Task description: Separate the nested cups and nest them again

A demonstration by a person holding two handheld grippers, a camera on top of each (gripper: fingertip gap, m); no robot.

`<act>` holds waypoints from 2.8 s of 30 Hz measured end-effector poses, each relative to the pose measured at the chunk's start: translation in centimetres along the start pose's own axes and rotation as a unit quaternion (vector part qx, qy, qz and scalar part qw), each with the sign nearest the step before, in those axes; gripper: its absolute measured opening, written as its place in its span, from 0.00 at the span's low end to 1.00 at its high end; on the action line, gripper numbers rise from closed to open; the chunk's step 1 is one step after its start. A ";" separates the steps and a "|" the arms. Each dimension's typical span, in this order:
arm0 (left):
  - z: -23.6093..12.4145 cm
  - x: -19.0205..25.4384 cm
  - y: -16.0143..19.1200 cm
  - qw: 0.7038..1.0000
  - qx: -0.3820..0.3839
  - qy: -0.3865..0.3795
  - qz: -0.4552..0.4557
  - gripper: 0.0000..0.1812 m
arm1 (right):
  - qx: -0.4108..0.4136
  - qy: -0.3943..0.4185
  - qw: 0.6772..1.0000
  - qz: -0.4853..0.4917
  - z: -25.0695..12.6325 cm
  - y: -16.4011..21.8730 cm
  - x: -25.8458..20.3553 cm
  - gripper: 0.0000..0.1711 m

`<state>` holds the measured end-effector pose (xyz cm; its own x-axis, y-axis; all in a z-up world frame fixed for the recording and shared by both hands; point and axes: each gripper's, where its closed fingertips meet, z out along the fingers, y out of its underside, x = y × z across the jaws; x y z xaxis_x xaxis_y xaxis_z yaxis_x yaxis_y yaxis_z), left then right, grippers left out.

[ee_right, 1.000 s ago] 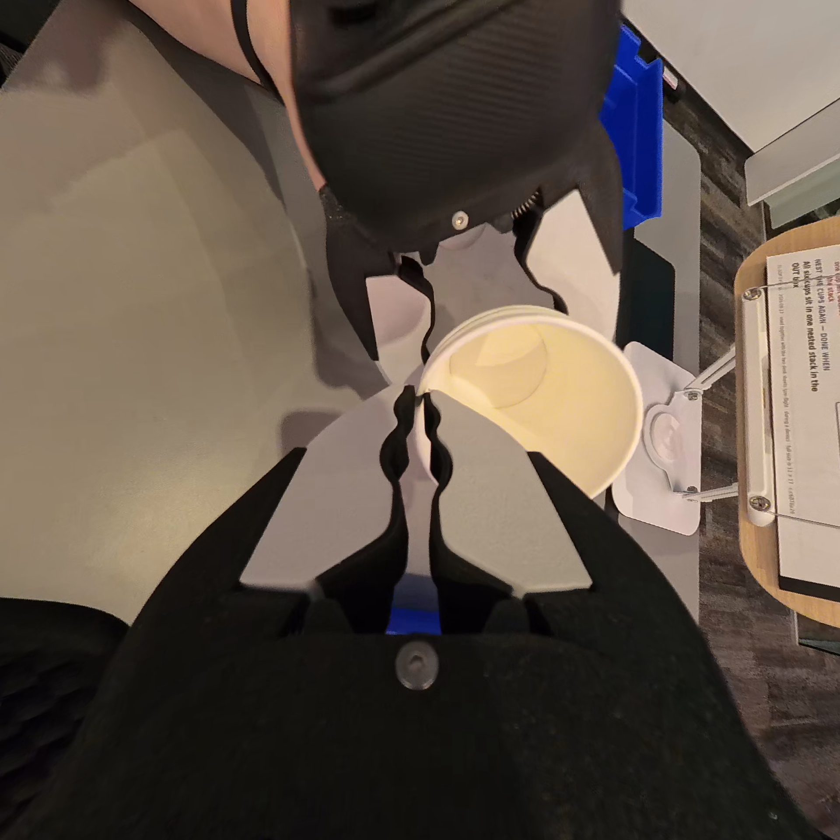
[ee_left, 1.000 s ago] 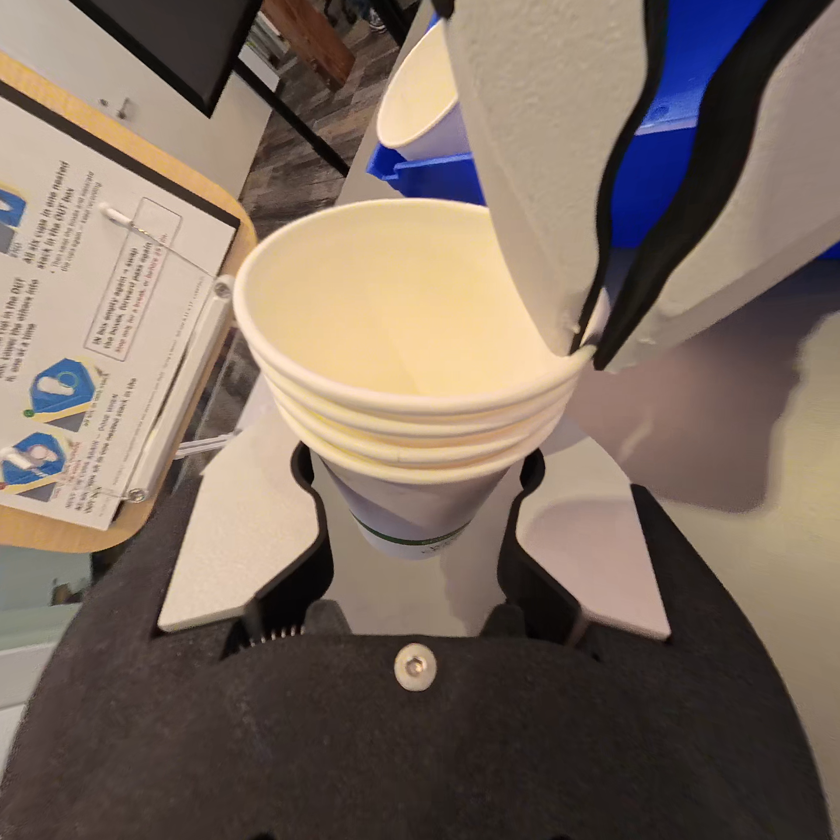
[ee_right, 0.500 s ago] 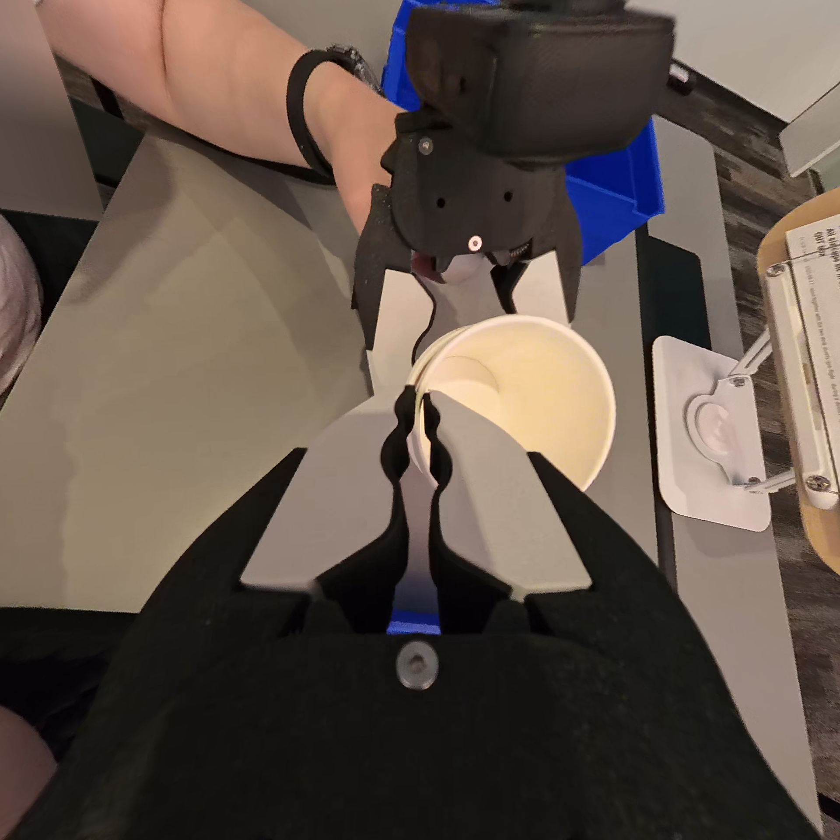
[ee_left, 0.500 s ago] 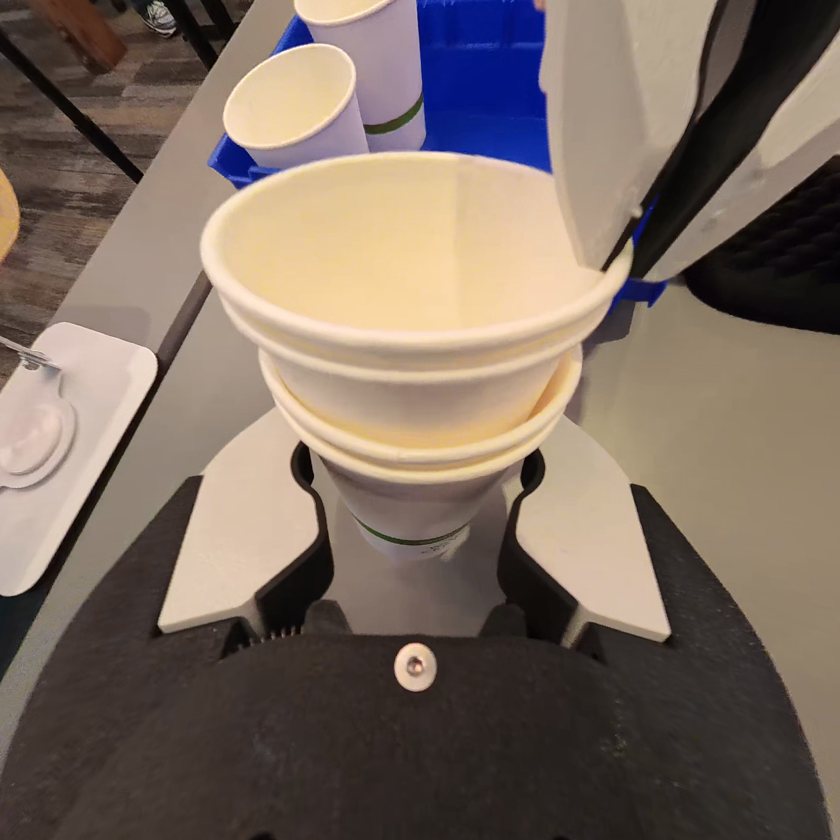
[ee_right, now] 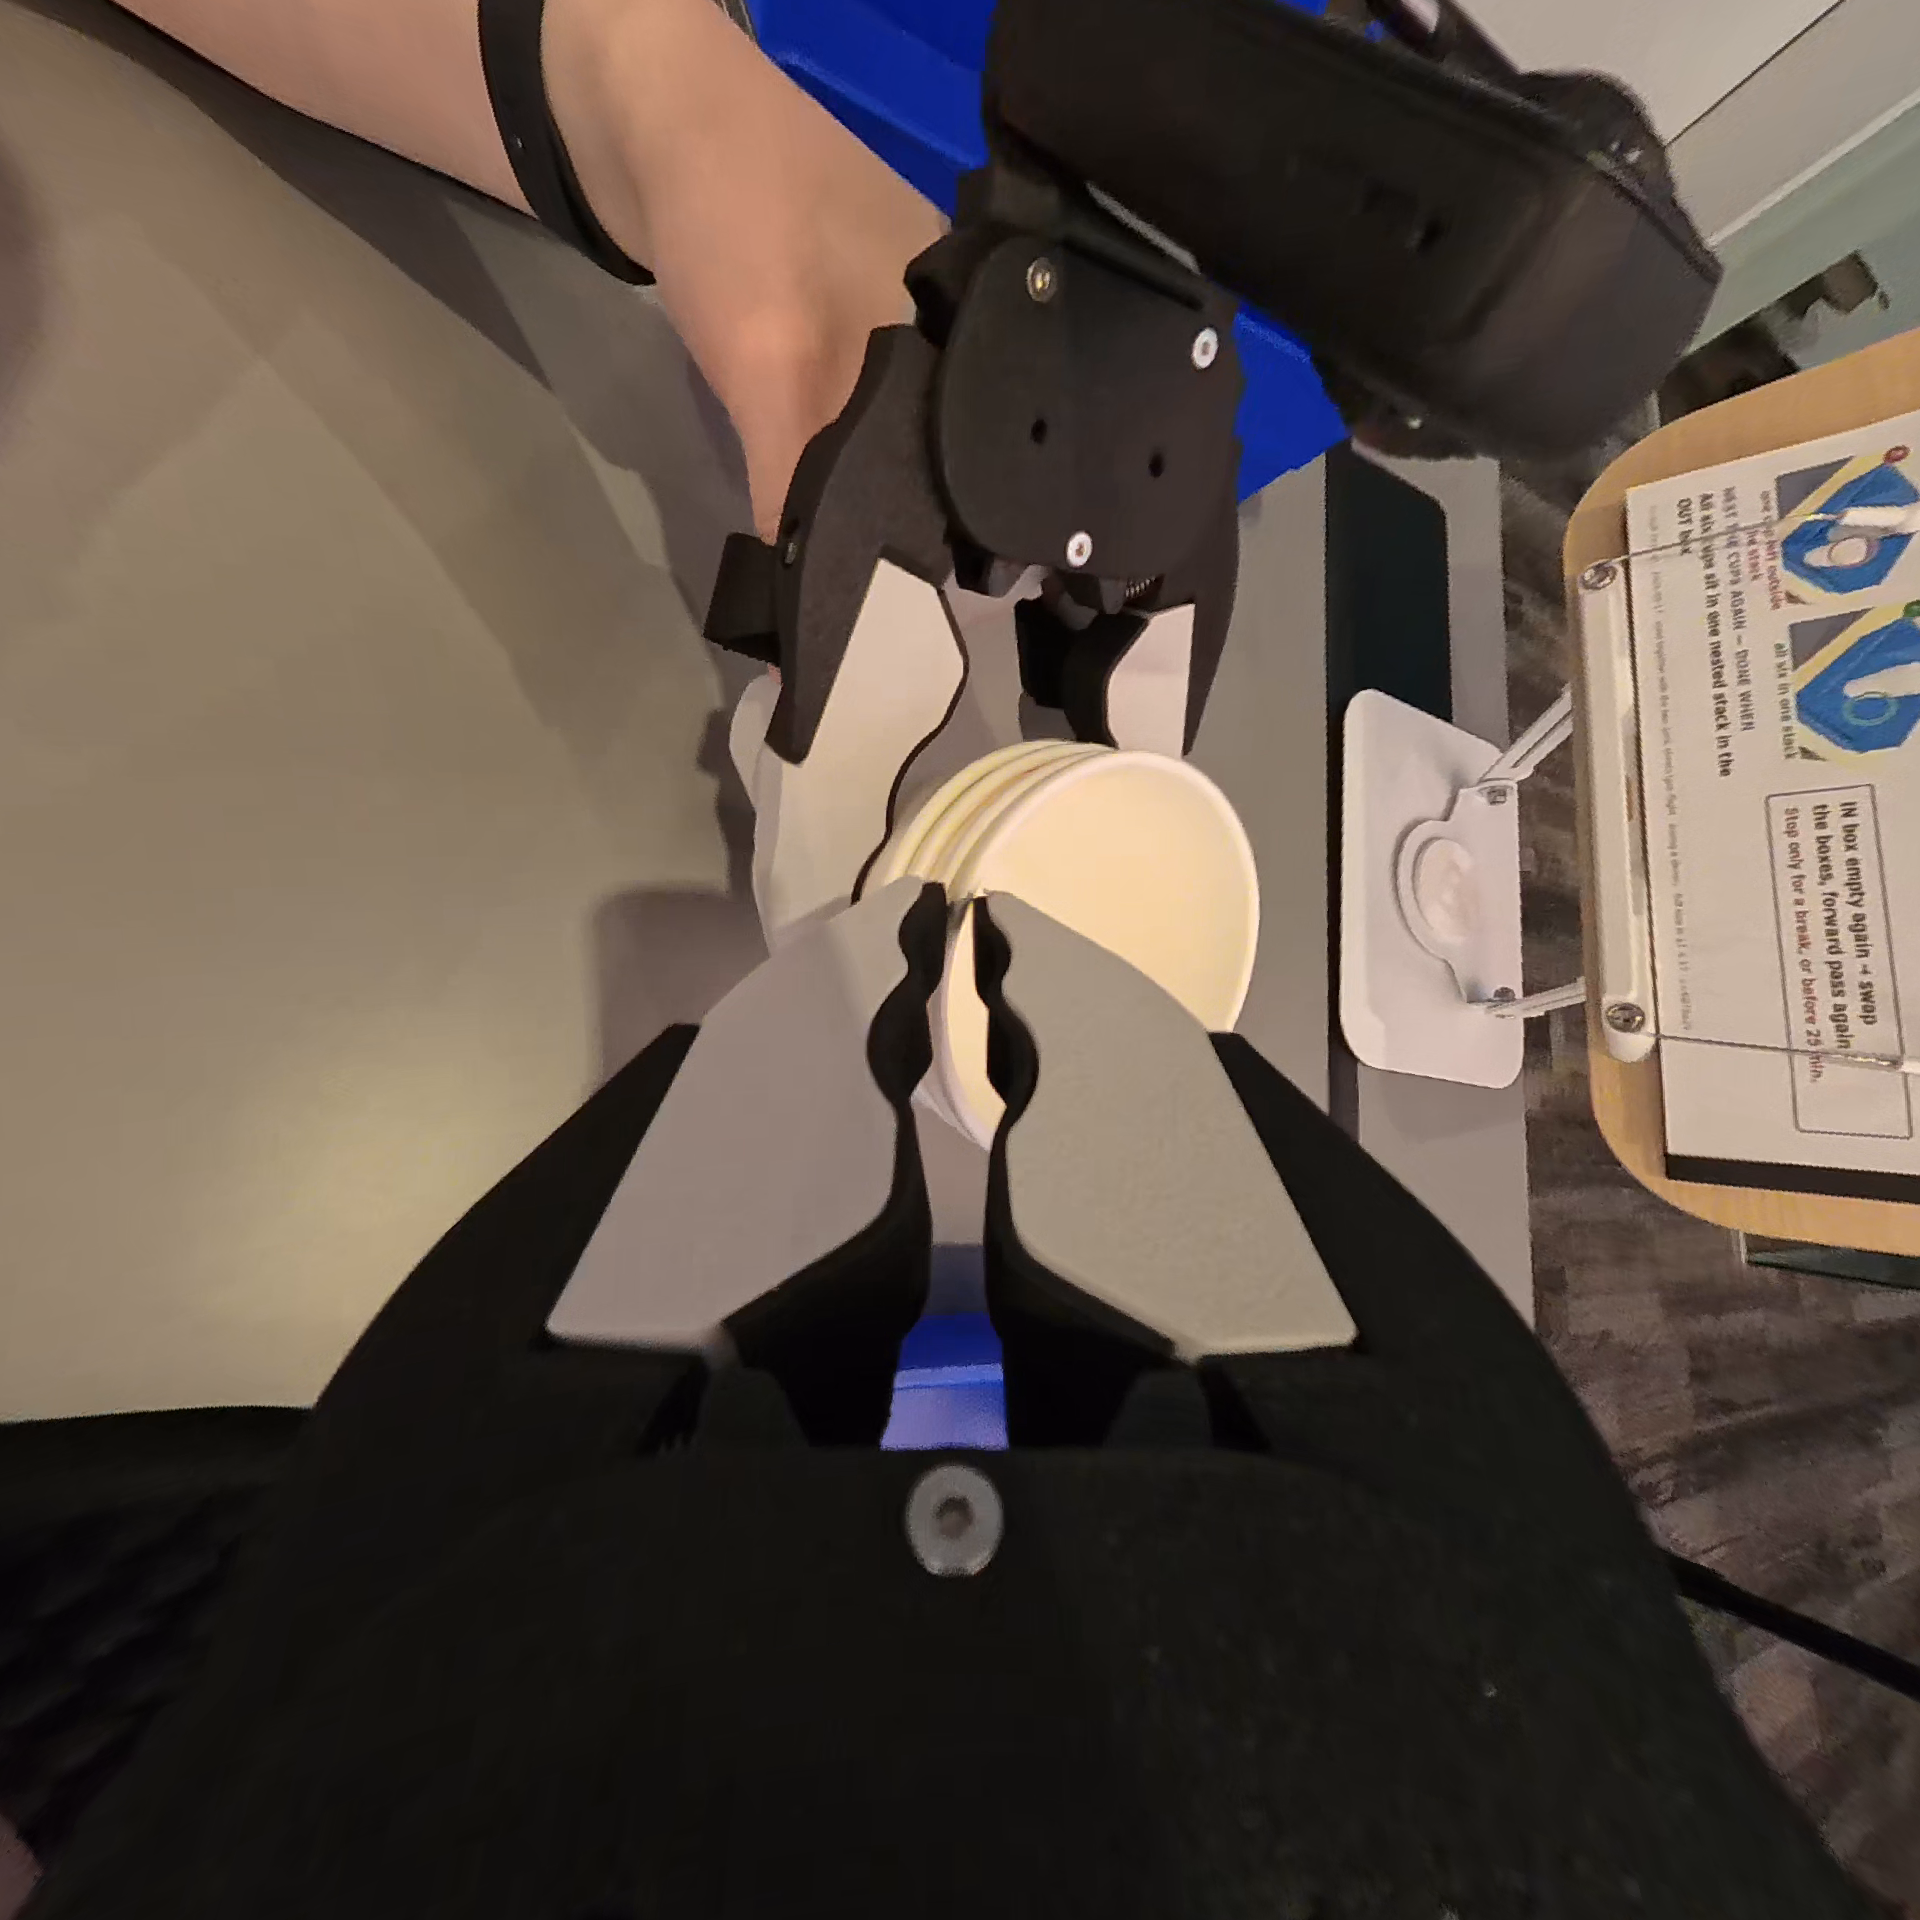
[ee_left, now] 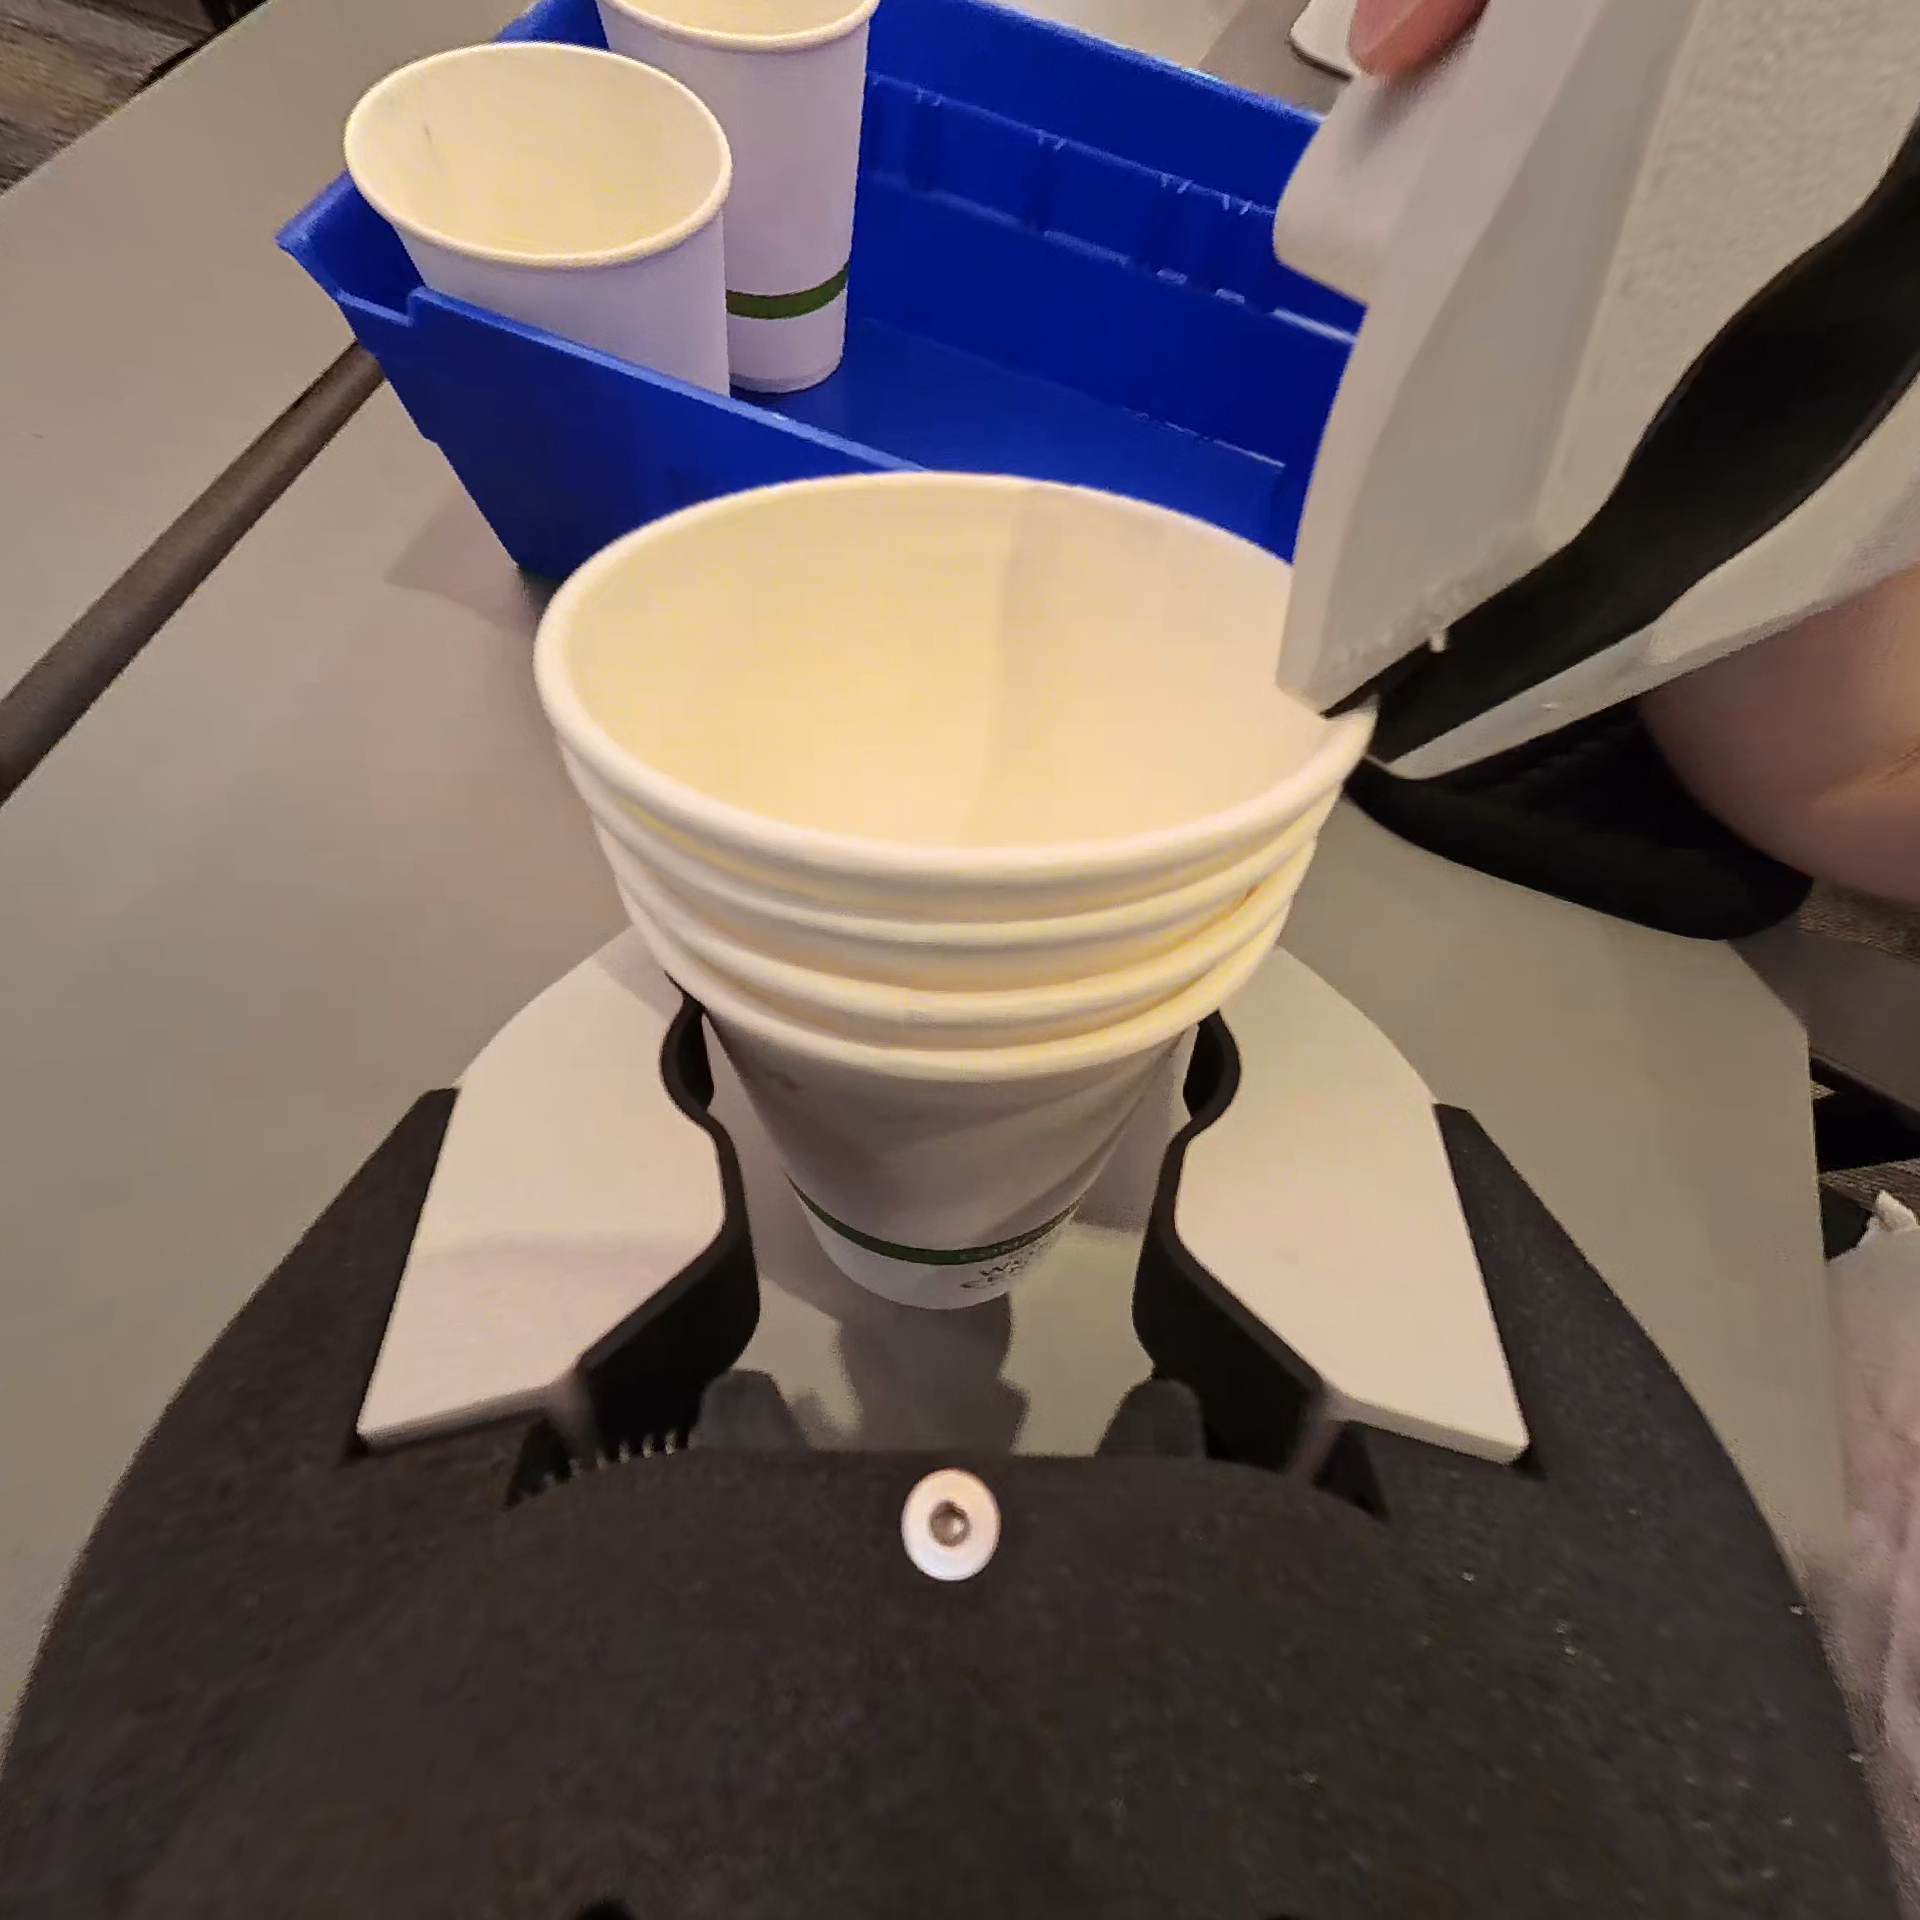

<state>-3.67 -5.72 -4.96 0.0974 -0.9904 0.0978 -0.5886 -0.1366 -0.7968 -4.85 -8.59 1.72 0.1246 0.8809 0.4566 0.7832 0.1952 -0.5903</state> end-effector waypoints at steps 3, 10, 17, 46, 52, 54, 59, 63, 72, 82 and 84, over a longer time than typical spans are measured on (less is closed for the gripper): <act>0.0 -0.1 0.0 1.000 0.000 -0.006 0.002 0.50 | -0.016 0.003 1.000 0.006 0.2 0.3 0.0 0.03; -0.1 0.0 -0.3 1.000 0.008 -0.006 0.000 0.50 | -0.013 0.007 1.000 0.009 0.2 0.0 0.1 0.03; -0.6 -0.1 -1.1 0.999 0.031 -0.018 0.011 0.50 | 0.006 0.003 1.000 0.028 -0.2 -0.5 0.3 0.02; -2.4 4.4 -2.3 0.988 0.070 0.127 0.058 0.50 | 0.252 -0.053 0.966 0.029 -7.4 -3.9 0.0 0.02; -1.9 2.8 -1.9 0.993 0.060 0.094 0.040 0.50 | 0.267 0.025 0.962 0.042 -9.7 -4.1 2.0 0.02; -1.7 2.0 -1.6 0.995 0.052 0.079 0.031 0.50 | 0.262 0.062 0.962 0.048 -10.8 -3.9 2.7 0.02; -1.4 0.2 -0.8 0.998 0.036 0.049 0.006 0.50 | 0.170 0.185 0.964 0.086 -14.5 -0.9 4.4 0.02; -1.6 -0.3 -0.7 0.998 0.036 0.045 -0.002 0.50 | 0.007 0.245 0.951 0.188 -15.8 6.3 5.1 0.02; -1.9 0.1 -0.9 0.998 0.036 0.045 0.010 0.50 | -0.144 0.130 0.909 0.368 -10.4 20.0 3.9 0.02; -1.8 0.4 -1.0 0.998 0.036 0.047 0.012 0.50 | -0.166 0.111 0.928 0.316 -9.4 22.4 3.1 0.02; -1.8 0.4 -1.0 0.998 0.035 0.047 0.014 0.50 | -0.164 0.109 0.932 0.306 -9.3 22.4 3.0 0.02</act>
<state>-4.46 -6.05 -3.03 0.0037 -0.9917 0.1285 -0.5321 -0.1108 -0.8394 18.75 -5.54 -3.96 0.7015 0.6686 0.2468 0.6643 -0.4880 -0.5662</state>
